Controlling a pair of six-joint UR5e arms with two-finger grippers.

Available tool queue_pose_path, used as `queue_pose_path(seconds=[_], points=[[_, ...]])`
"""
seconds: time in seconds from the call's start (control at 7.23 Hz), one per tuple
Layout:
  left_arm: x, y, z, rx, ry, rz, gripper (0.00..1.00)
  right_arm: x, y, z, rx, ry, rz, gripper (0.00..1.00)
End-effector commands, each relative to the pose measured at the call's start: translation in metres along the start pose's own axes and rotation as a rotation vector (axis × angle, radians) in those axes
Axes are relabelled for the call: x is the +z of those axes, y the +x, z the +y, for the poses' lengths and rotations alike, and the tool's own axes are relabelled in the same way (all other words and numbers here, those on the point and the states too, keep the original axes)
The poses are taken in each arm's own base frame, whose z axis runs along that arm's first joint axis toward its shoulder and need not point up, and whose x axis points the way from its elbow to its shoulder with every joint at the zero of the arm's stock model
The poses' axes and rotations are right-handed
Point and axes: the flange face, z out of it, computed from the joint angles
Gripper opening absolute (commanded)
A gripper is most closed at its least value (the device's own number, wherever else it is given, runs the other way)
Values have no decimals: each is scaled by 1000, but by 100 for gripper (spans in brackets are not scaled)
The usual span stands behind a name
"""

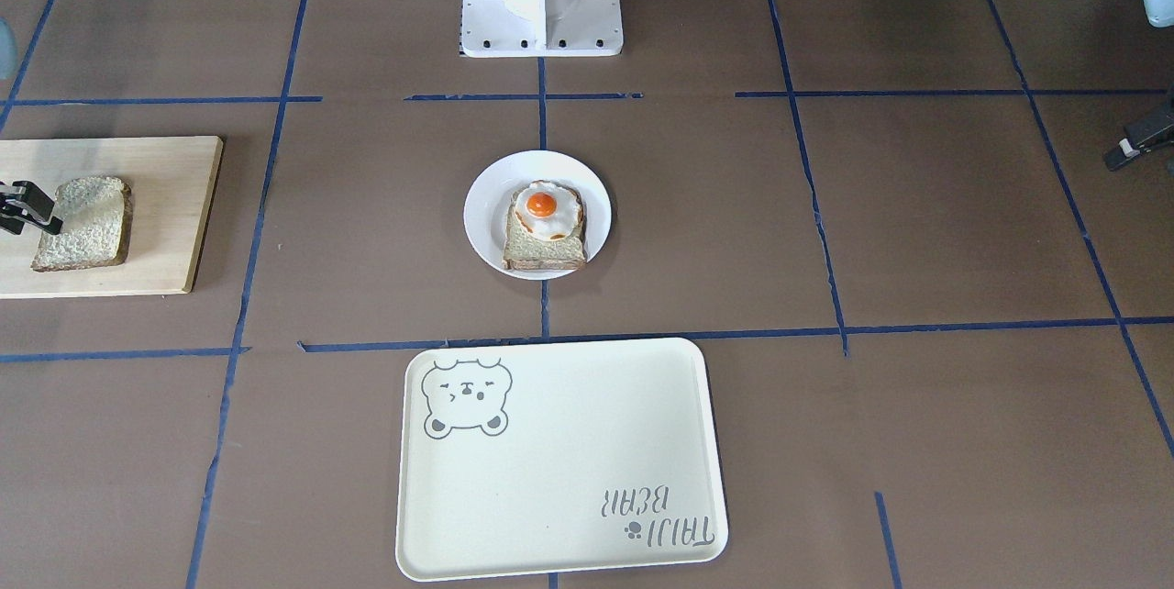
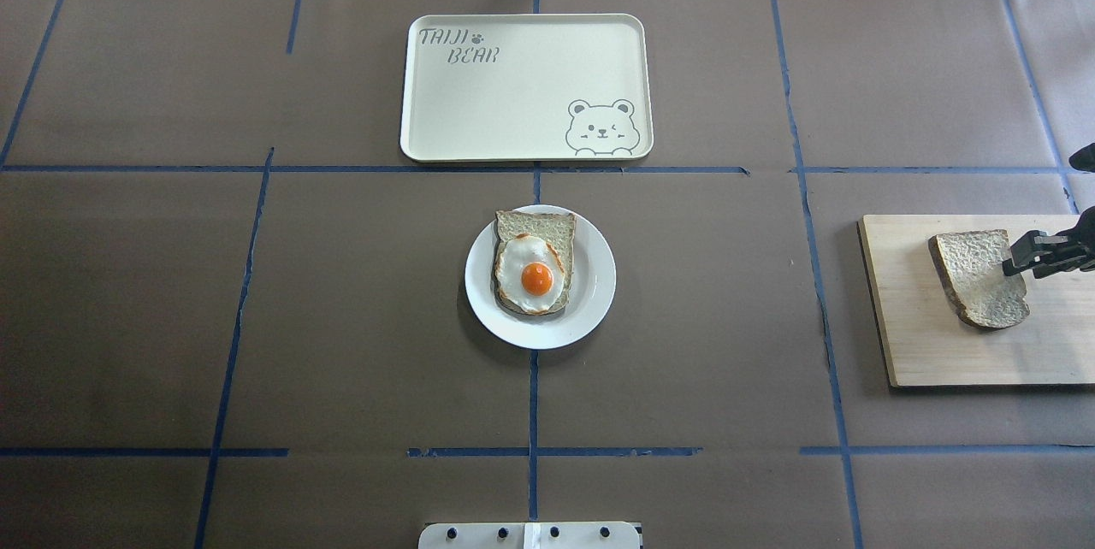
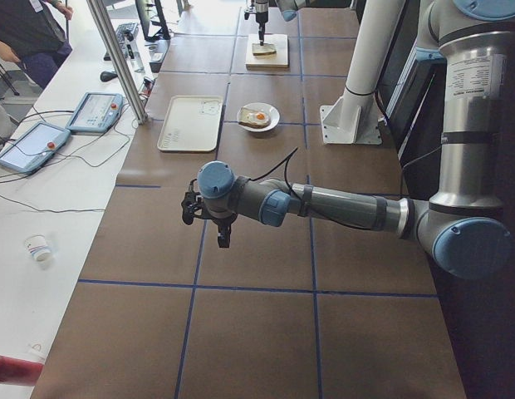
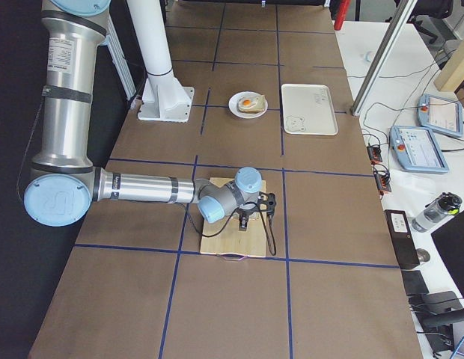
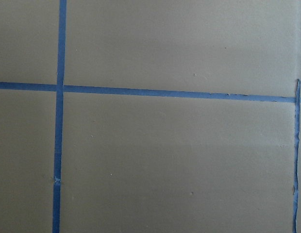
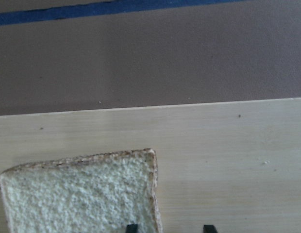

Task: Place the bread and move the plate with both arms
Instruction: 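Lower the right gripper onto the bread slice on the wooden board and grasp it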

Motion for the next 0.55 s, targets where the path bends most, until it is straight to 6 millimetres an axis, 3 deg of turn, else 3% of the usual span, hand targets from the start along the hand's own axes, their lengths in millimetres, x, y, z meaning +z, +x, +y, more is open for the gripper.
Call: queue_pose_path(seconds=[0.0,0.42], points=[[0,0,-1,-1,-1,0,100,5,-2,2,-6,-11,3,44],[-1,-1,-1,-3,2,0,100,6,-4,2,-10,-14,2,44]])
